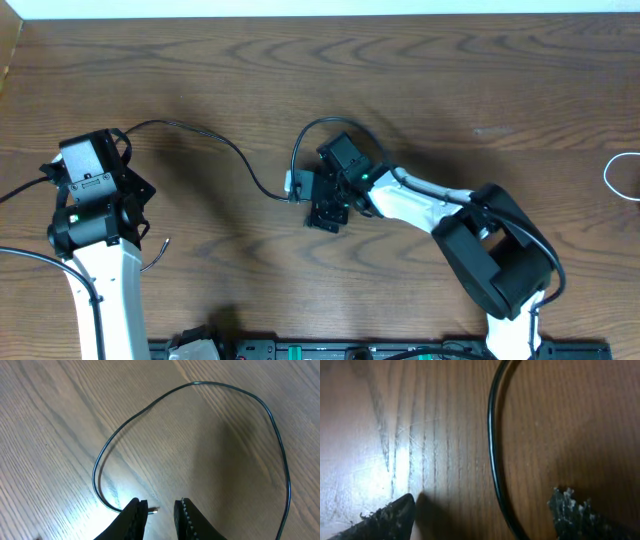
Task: Untangle cables
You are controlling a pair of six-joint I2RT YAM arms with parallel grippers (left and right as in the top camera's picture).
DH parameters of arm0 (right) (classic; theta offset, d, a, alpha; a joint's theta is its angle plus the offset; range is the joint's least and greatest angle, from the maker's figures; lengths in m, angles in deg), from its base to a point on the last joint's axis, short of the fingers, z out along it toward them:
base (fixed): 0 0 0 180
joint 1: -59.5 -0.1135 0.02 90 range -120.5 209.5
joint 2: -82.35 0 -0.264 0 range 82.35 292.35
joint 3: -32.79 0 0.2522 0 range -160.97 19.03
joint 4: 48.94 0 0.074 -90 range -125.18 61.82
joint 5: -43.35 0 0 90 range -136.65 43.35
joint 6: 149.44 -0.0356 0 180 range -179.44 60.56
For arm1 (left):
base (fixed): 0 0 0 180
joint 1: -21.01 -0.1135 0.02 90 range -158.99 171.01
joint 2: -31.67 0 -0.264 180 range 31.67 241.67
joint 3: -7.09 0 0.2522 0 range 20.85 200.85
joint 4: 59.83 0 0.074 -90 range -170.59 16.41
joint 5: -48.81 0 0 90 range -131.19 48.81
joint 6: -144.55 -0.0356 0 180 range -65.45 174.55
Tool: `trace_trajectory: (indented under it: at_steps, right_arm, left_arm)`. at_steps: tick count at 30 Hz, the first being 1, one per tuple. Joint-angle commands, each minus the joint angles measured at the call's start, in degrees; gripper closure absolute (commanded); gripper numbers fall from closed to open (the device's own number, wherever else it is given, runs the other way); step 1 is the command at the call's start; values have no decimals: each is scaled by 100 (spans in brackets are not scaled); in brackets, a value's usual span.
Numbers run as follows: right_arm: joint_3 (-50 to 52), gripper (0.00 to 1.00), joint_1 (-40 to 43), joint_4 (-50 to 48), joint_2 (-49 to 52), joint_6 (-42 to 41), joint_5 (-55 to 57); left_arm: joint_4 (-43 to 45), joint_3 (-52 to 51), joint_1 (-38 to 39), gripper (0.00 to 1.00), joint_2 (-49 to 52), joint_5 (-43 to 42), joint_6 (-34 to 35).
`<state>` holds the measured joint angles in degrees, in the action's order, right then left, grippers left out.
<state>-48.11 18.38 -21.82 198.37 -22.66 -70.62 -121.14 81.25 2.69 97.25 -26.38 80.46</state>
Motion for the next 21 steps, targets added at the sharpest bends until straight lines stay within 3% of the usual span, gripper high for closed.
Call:
trace_trajectory:
  at_steps: [1,3,5,10,16,21]
  right_arm:
    - [17,20,-24,48,219,59,-15]
    - [17,24,-24,37,223,59,-15]
    - [17,36,-24,0,223,61,-15]
    - [17,99,-22,-168,223,57,-15]
    - [17,99,-11,-179,223,-243,116]
    - [17,99,203,-149,219,-1419,1401]
  left_arm:
    - [-17,118,-24,75,-15,-48,33]
    - [-17,118,-24,75,-15,-48,31]
    - [-17,118,-24,75,-17,-50,33]
    - [-20,118,-24,75,-15,-50,33]
    - [-39,118,-24,75,-15,-70,31]
    - [-42,118,-24,75,-17,-70,31]
